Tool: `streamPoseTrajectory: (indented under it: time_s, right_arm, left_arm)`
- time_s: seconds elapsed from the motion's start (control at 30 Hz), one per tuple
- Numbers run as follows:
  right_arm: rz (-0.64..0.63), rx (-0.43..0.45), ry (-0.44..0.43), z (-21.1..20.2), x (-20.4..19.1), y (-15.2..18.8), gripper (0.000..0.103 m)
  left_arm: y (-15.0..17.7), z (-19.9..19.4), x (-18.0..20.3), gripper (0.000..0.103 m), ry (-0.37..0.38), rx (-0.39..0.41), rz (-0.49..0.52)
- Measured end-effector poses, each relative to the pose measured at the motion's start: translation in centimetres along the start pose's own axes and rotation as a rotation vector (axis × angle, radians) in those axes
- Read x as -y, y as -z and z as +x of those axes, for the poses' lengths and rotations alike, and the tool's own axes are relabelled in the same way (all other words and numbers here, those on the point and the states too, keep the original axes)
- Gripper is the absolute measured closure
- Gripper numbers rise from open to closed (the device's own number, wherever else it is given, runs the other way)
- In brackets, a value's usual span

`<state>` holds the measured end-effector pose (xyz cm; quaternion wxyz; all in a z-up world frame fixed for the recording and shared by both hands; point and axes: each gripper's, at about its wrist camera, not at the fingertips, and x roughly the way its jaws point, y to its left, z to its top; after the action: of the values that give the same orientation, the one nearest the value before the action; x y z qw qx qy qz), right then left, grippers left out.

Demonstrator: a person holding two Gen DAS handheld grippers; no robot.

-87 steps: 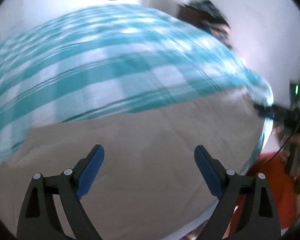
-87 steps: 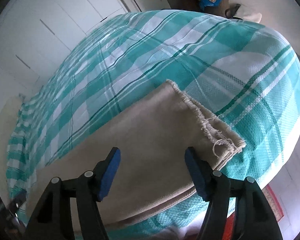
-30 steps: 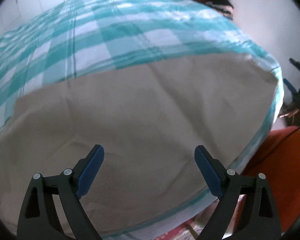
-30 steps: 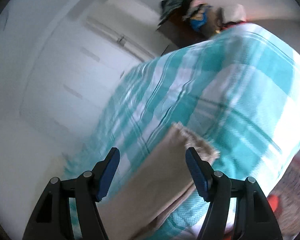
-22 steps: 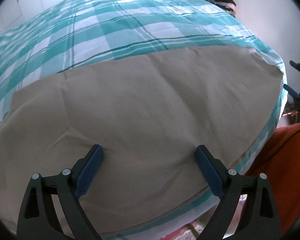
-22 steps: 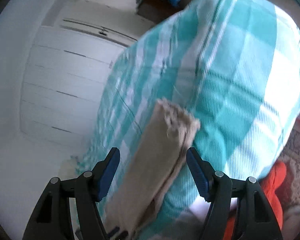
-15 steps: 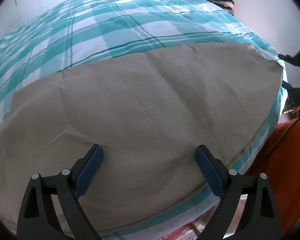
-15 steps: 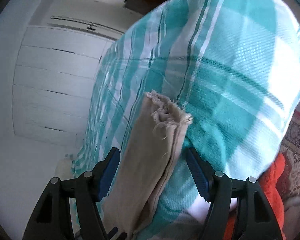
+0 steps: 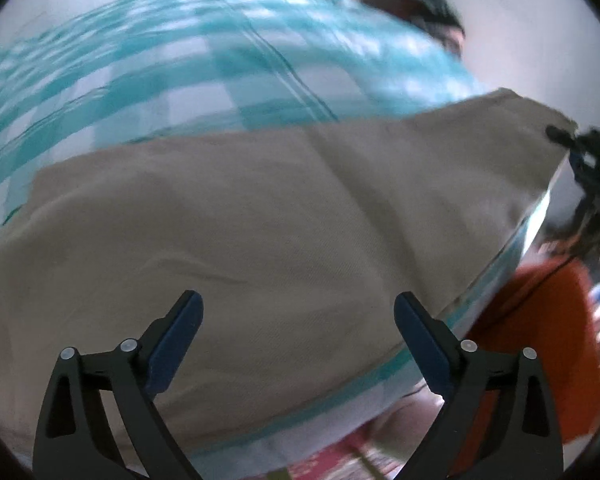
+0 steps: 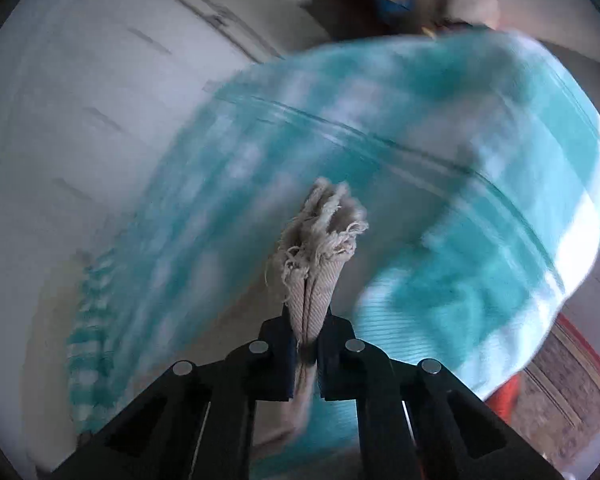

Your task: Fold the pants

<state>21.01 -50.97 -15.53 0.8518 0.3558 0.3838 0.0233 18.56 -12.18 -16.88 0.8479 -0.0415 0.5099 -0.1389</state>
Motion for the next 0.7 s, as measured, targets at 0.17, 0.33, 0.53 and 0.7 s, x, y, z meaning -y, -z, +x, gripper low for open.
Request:
streamPoseTrajectory:
  time_s: [0.17,0.33,0.53,0.7]
  right_arm:
    - [-0.283,0.049,-0.141,-4.2,-12.4,0.8,0.095]
    - [-0.581,-0.031,-0.304,-5.6,-26.2,5.9,0.095]
    - [-0.751,-0.255,-0.452,0.2,-35.9,17.0,0.089]
    - [-0.675,-0.473,-0.507,5.4,-34.6,23.1,0.071]
  left_arm:
    - [0.2,-6.6,-8.3,0.006,-0.009,0.130,-0.173]
    - [2.5,-11.4,-17.1,0.006,-0.055,0.238,-0.388]
    - [8.0,-12.9,-24.5,0.006,-0.116,0.264,-0.598]
    - [11.9,-12.9,-26.9,0.006,-0.197,0.248,-0.643]
